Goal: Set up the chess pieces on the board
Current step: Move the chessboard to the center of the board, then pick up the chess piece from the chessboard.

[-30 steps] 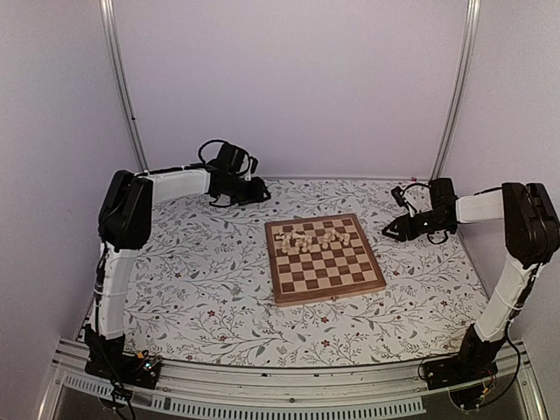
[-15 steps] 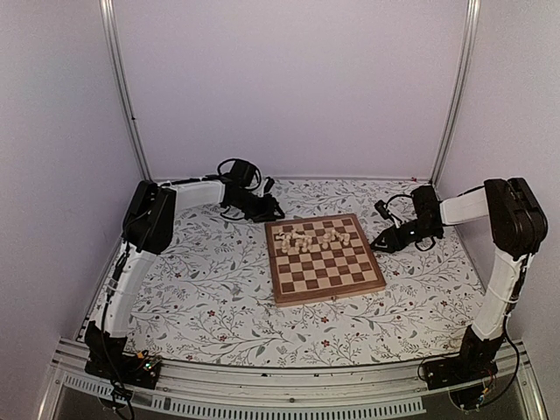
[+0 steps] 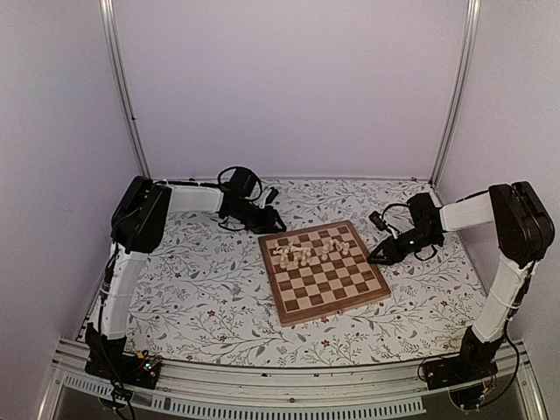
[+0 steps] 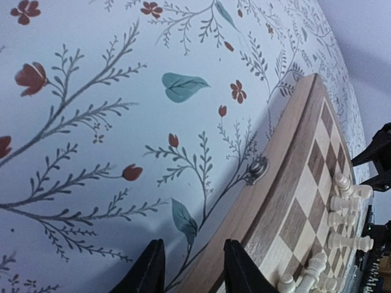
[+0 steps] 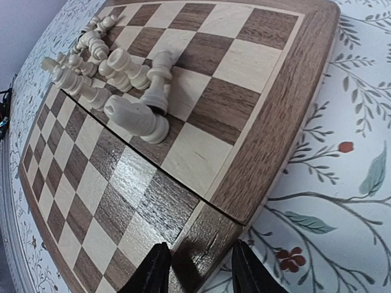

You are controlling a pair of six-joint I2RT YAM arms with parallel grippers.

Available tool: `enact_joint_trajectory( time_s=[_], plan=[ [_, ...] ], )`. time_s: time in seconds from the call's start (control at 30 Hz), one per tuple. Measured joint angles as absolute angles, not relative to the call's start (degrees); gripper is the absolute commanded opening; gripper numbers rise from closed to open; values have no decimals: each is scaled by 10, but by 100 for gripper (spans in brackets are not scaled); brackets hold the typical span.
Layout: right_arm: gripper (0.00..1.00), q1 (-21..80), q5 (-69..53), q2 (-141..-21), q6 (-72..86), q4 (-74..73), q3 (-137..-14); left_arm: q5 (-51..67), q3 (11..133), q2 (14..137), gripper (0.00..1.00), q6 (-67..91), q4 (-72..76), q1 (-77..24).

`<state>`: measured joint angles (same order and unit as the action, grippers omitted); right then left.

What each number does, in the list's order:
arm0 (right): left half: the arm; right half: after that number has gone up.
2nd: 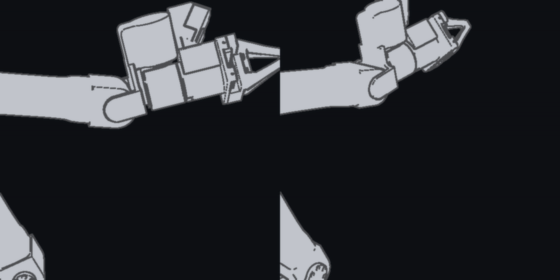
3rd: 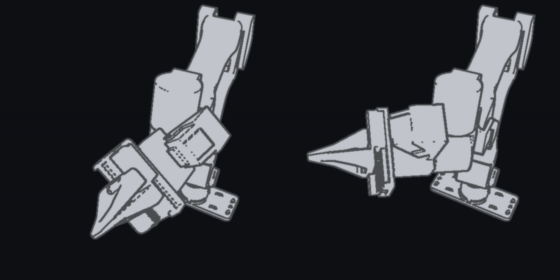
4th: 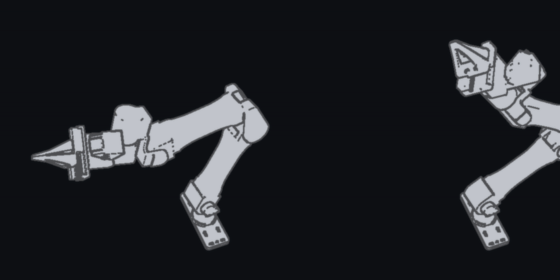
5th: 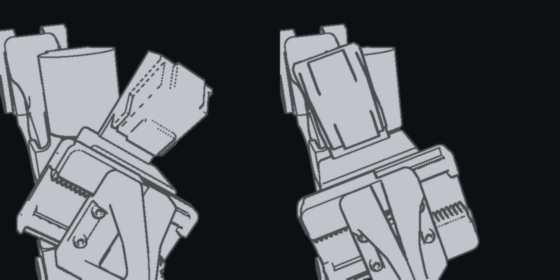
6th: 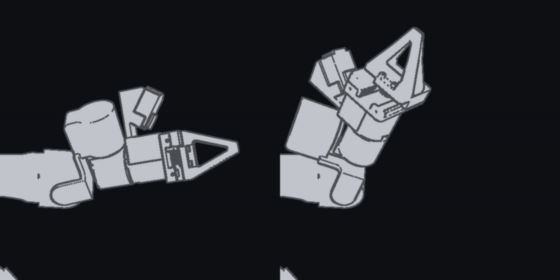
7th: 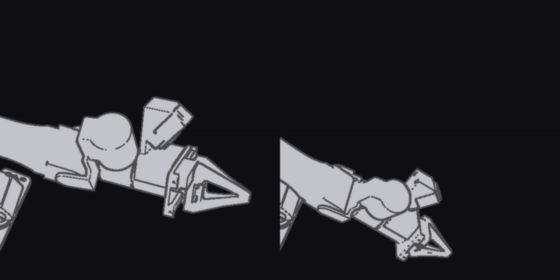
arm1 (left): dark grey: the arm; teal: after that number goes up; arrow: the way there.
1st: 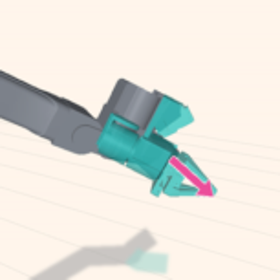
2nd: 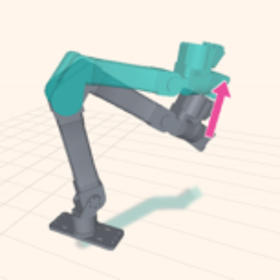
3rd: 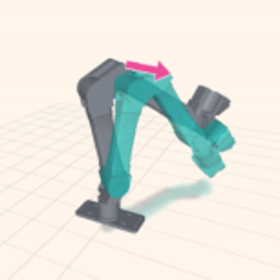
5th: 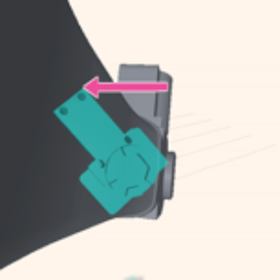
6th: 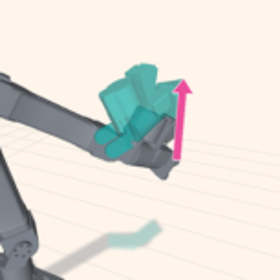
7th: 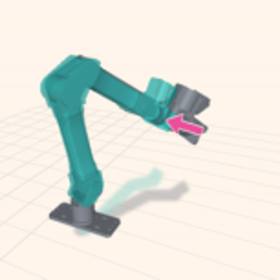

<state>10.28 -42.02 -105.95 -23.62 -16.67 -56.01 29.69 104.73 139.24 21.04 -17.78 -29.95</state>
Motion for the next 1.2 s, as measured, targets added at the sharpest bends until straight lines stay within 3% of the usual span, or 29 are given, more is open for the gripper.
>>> enact_joint_trajectory(
  time_s=[0.33, 0.57, 0.67, 0.77, 0.83, 1.07, 1.2],
  plan=[
    [39, 150, -416, -973, -256, -218, -523, 274, 1011, 1359, 42, 200, -190, -311],
    [53, 151, -398, -882, -289, -254, -524, 166, 1046, 1264, 43, 158, -264, -312],
    [56, 163, -374, -849, -311, -265, -542, 121, 1033, 1164, 53, 120, -246, -317],
    [55, 199, -340, -844, -335, -271, -589, 89, 971, 1047, 78, 88, -187, -331],
    [52, 223, -324, -850, -349, -276, -621, 70, 903, 977, 86, 78, -128, -338],
    [40, 290, -294, -967, -376, -305, -750, 37, 729, 903, 79, 61, -20, -332],
    [42, 325, -265, -1044, -389, -338, -797, 38, 713, 903, 75, 72, -21, -322]
  ],
)
